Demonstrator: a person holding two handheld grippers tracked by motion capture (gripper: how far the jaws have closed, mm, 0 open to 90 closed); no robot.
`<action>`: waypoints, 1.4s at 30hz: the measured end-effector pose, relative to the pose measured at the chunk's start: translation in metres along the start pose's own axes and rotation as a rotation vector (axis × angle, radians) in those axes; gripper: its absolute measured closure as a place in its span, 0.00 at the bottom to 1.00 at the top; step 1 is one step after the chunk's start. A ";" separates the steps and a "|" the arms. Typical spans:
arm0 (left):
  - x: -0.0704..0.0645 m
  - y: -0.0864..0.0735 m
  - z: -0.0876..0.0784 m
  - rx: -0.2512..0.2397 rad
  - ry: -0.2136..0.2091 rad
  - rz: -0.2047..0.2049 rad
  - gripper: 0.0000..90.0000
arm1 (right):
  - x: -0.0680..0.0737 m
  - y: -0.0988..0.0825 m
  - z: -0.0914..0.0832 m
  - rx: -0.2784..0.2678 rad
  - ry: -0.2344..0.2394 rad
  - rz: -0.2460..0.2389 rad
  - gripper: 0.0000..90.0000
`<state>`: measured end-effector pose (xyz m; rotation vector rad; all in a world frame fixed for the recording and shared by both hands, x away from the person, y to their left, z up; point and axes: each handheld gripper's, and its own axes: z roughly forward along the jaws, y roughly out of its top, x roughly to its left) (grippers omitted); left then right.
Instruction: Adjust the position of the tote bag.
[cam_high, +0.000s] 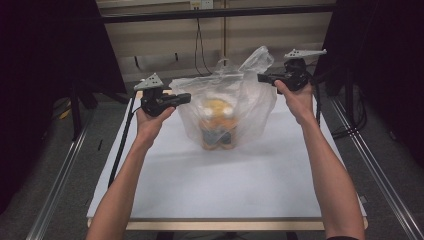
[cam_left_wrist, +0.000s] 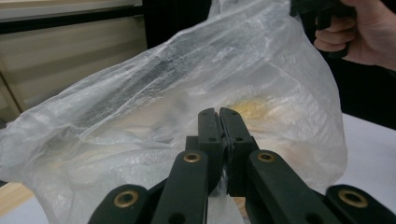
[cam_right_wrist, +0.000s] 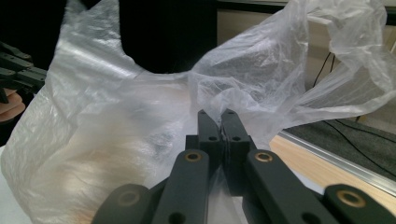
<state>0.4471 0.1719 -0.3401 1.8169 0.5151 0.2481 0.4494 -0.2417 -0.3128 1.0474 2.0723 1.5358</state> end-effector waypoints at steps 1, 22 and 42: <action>-0.001 0.001 0.000 -0.002 0.004 0.002 0.98 | 0.001 0.001 -0.001 0.000 0.001 0.000 0.99; -0.015 0.001 -0.028 0.013 0.013 0.070 1.00 | 0.033 0.007 -0.031 -0.019 0.025 -0.103 1.00; -0.032 -0.029 -0.062 0.065 0.036 0.123 1.00 | 0.034 -0.040 -0.071 -0.062 0.024 -0.092 1.00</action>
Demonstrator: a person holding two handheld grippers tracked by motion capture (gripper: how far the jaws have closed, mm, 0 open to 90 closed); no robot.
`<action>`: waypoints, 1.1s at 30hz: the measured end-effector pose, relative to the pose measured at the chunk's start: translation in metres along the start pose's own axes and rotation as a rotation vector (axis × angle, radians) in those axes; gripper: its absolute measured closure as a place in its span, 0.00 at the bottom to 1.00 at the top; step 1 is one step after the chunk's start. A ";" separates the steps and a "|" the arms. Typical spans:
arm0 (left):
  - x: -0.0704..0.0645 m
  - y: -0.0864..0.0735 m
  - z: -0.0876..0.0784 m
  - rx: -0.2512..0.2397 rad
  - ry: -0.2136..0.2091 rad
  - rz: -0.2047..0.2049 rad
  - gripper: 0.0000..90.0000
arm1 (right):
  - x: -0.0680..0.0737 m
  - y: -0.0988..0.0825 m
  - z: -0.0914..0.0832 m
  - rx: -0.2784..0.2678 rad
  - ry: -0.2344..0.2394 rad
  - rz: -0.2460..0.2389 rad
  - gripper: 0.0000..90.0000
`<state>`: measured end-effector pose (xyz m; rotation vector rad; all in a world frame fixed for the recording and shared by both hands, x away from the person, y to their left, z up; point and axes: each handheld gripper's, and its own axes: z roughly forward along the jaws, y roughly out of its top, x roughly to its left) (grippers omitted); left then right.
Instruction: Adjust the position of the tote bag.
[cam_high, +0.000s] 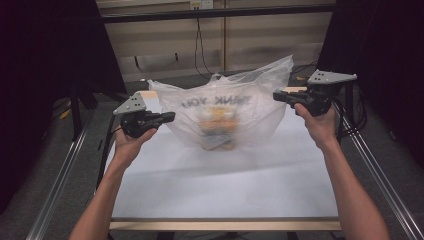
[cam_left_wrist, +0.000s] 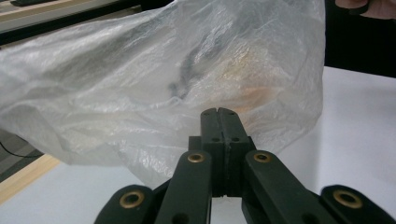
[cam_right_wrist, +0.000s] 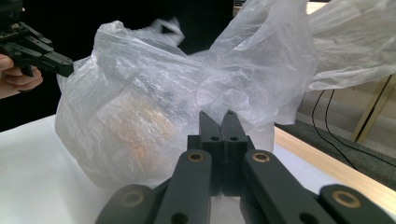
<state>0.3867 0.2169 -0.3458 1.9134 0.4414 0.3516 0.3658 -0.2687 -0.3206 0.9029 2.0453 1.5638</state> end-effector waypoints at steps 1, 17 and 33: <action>0.000 -0.003 0.000 0.004 -0.003 0.005 1.00 | 0.000 -0.003 0.000 0.004 -0.002 -0.004 1.00; -0.003 -0.032 0.023 0.116 0.008 0.029 1.00 | -0.004 -0.038 0.021 0.062 -0.002 0.014 1.00; -0.006 -0.050 0.032 0.207 -0.032 0.040 1.00 | -0.004 -0.072 0.012 0.095 0.024 0.053 1.00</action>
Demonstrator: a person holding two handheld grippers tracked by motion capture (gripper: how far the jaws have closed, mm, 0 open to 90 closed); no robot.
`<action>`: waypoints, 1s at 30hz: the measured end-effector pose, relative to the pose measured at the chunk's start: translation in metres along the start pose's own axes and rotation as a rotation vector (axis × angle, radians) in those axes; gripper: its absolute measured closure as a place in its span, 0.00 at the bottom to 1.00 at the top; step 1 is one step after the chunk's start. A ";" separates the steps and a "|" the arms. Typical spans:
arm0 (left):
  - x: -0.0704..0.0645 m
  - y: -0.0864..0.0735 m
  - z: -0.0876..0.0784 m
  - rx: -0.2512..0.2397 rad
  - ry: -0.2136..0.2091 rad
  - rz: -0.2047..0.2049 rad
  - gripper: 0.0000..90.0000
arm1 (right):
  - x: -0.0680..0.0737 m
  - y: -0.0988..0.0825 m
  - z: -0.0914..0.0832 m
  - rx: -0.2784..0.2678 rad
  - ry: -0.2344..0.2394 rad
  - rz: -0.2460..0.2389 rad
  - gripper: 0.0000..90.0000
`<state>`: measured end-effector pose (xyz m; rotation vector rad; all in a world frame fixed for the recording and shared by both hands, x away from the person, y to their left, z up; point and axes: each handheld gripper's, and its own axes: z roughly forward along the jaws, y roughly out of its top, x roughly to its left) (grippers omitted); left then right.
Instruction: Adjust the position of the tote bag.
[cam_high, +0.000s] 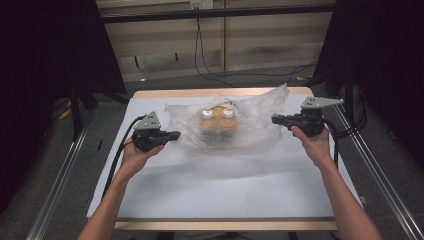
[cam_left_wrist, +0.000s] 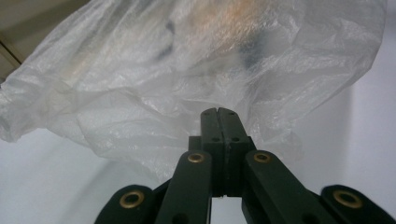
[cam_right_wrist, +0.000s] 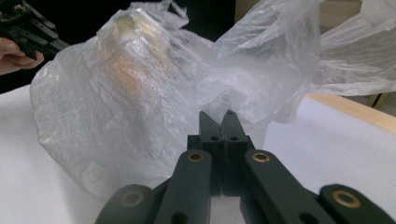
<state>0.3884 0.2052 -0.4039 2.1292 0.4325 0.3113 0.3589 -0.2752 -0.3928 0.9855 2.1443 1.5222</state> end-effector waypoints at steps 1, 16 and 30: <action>0.000 0.000 0.000 0.000 0.000 0.000 1.00 | 0.000 0.000 0.000 0.000 0.000 0.000 1.00; -0.005 -0.013 0.032 0.152 -0.027 0.027 1.00 | 0.004 -0.018 0.018 0.097 0.005 -0.006 1.00; 0.006 -0.037 0.045 0.234 -0.026 -0.010 1.00 | -0.008 -0.044 0.034 0.207 -0.016 0.016 1.00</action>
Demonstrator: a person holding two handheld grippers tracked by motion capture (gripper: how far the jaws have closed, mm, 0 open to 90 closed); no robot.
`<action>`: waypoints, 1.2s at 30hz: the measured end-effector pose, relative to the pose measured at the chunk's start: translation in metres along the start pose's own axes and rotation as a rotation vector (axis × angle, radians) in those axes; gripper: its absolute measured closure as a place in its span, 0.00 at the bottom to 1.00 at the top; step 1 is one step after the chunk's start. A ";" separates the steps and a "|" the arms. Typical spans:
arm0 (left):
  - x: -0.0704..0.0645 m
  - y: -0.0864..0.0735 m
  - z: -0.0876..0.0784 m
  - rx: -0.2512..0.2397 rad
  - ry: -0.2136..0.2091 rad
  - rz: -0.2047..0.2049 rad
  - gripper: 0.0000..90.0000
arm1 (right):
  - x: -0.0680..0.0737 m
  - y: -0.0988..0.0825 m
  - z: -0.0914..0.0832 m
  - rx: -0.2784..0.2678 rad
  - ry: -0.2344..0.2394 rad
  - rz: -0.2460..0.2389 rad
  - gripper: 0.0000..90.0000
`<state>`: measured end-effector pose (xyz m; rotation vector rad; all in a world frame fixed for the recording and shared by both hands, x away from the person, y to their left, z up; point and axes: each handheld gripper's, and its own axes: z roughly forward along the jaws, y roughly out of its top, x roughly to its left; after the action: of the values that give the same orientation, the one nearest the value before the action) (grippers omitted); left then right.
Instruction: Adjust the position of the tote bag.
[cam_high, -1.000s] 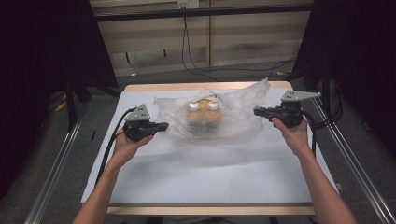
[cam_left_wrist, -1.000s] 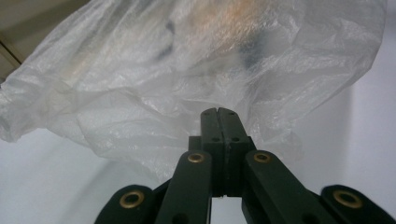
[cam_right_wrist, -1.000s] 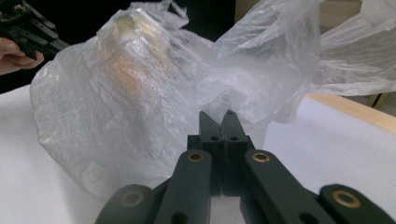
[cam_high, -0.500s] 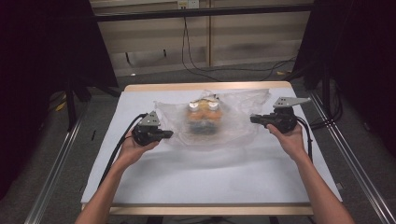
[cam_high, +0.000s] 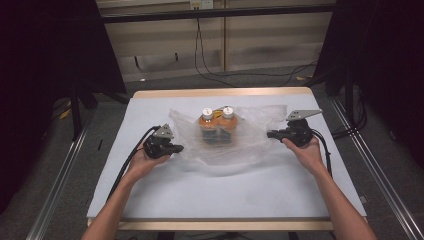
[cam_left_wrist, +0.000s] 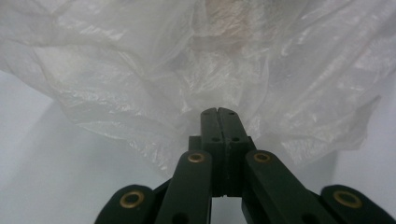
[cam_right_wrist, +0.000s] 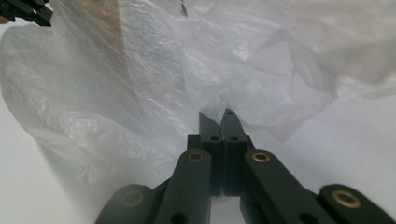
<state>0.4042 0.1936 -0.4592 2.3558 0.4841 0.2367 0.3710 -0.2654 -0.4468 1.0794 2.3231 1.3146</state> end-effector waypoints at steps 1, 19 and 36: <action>0.001 -0.001 0.000 0.007 0.000 0.004 1.00 | -0.001 -0.002 0.000 0.009 -0.004 0.003 1.00; 0.005 -0.014 0.004 0.087 0.002 -0.015 1.00 | -0.012 -0.029 0.015 0.163 -0.035 0.016 1.00; 0.001 -0.004 -0.020 -0.084 -0.014 -0.058 0.95 | -0.007 -0.016 -0.004 0.014 -0.034 0.062 0.59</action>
<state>0.3980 0.2089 -0.4478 2.2568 0.5244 0.2096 0.3658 -0.2784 -0.4587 1.1783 2.2948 1.2937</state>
